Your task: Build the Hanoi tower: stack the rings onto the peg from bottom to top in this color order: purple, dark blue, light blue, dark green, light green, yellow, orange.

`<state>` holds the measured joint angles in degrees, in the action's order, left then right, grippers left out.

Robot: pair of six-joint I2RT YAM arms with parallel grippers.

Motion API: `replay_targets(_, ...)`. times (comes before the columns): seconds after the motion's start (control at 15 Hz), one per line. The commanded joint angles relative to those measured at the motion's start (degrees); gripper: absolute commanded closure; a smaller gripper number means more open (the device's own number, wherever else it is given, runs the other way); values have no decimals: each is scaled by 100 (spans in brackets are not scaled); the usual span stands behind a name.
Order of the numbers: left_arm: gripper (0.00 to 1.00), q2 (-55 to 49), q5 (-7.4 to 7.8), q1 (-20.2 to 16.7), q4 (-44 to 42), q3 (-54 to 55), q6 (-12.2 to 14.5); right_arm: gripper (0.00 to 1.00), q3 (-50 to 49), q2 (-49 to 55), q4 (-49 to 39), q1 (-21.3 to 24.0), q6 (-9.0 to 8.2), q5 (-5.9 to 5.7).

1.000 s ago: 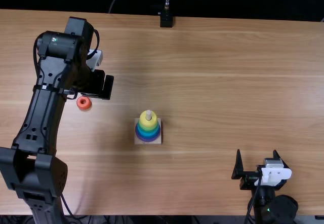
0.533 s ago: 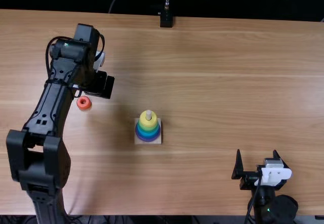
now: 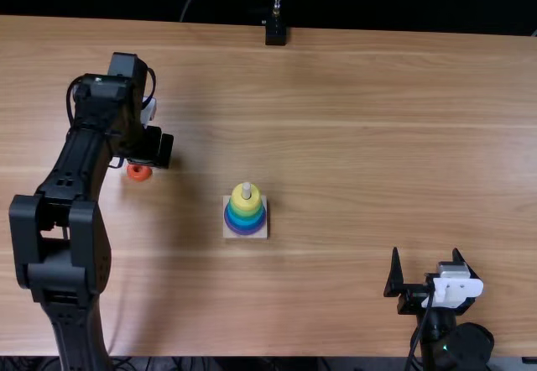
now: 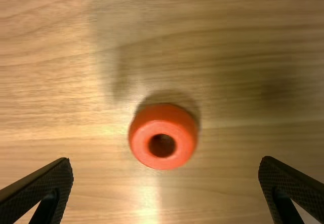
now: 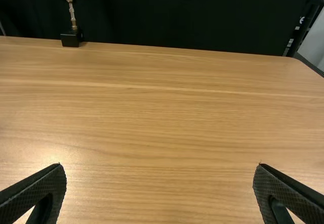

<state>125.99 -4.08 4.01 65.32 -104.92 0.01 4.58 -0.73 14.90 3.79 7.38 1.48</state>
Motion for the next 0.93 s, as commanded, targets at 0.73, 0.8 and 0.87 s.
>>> replay_targets(0.73,29,435,302,-111,-267,482,83,0,-388,73,405,43,-10,0)
replay_targets(0.8,70,417,302,-111,-341,596,83,0,-388,73,415,43,-10,0)
replay_targets(0.87,100,408,302,-120,-552,693,73,0,-388,73,415,43,-10,-10)
